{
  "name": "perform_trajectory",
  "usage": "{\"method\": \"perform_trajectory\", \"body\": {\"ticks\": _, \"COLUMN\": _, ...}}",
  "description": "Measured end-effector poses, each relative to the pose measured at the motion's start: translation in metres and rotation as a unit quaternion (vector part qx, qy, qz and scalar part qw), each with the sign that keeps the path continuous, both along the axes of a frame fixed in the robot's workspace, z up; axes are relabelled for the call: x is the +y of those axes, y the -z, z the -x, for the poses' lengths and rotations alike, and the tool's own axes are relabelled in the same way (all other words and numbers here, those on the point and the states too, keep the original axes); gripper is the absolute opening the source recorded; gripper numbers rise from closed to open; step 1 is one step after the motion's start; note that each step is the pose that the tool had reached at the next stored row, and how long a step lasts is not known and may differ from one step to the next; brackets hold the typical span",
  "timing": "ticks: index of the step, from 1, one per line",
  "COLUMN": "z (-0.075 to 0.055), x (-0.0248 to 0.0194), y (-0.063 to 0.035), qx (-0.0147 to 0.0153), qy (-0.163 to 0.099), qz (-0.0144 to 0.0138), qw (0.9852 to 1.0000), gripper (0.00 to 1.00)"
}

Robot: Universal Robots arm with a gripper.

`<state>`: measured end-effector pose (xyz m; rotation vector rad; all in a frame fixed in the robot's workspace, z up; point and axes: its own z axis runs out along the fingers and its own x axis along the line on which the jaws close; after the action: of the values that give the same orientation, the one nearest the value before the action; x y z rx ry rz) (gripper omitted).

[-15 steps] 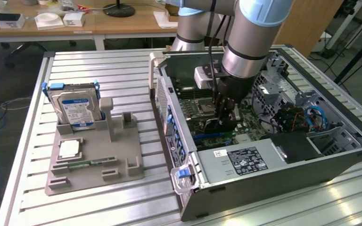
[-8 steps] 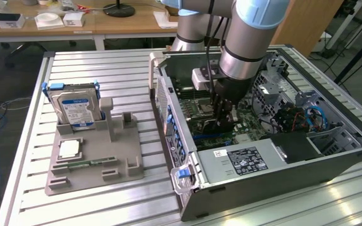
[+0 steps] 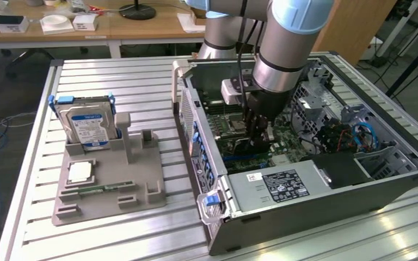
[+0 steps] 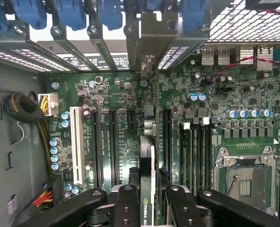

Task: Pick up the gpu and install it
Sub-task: 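Insert the gpu into the slot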

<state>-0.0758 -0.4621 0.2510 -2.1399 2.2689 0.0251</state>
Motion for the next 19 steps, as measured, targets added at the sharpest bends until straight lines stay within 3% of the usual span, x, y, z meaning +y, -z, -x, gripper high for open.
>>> {"method": "perform_trajectory", "body": {"ticks": 1, "z": 0.000, "x": 0.0001, "y": -0.0008, "qx": -0.0003, "qy": 0.000, "qz": -0.0004, "qw": 1.0000, "gripper": 0.26}}
{"method": "perform_trajectory", "body": {"ticks": 2, "z": 0.000, "x": -0.0001, "y": -0.0138, "qx": 0.0002, "qy": 0.000, "qz": 0.0004, "qw": 1.0000, "gripper": 0.26}}
{"method": "perform_trajectory", "body": {"ticks": 19, "z": 0.000, "x": -0.0001, "y": -0.0033, "qx": 0.0002, "qy": 0.000, "qz": 0.0005, "qw": 1.0000, "gripper": 0.26}}
